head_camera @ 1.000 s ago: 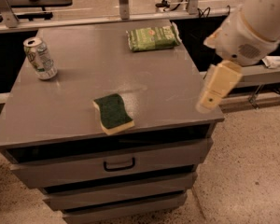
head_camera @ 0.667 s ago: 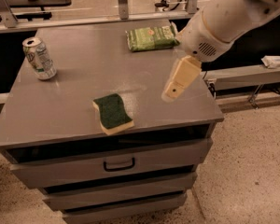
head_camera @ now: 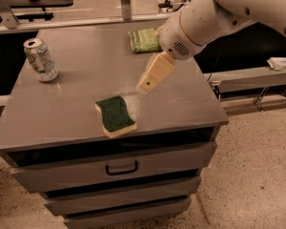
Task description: Pick 7up can
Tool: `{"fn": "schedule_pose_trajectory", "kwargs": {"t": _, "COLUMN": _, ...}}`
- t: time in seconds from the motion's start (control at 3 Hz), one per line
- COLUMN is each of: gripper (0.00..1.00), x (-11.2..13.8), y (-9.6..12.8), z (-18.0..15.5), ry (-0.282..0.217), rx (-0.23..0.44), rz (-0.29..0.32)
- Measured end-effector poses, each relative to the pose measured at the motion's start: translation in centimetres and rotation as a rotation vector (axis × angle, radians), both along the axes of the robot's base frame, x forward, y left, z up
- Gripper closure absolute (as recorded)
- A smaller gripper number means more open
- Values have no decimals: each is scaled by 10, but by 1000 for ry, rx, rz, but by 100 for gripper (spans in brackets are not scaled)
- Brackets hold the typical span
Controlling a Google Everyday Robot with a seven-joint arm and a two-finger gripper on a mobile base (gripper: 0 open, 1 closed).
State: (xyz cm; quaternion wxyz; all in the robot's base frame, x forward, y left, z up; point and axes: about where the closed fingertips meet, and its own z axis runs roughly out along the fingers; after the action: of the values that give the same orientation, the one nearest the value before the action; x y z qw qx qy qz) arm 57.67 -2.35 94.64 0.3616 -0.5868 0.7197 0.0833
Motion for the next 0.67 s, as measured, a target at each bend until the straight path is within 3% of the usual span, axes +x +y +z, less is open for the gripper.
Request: {"fn": "schedule_pose_trajectory", "kwargs": {"t": 0.67, "gripper": 0, "x": 5, "y": 11, "z": -6, "ry": -14, "rx": 25, "rz": 5}}
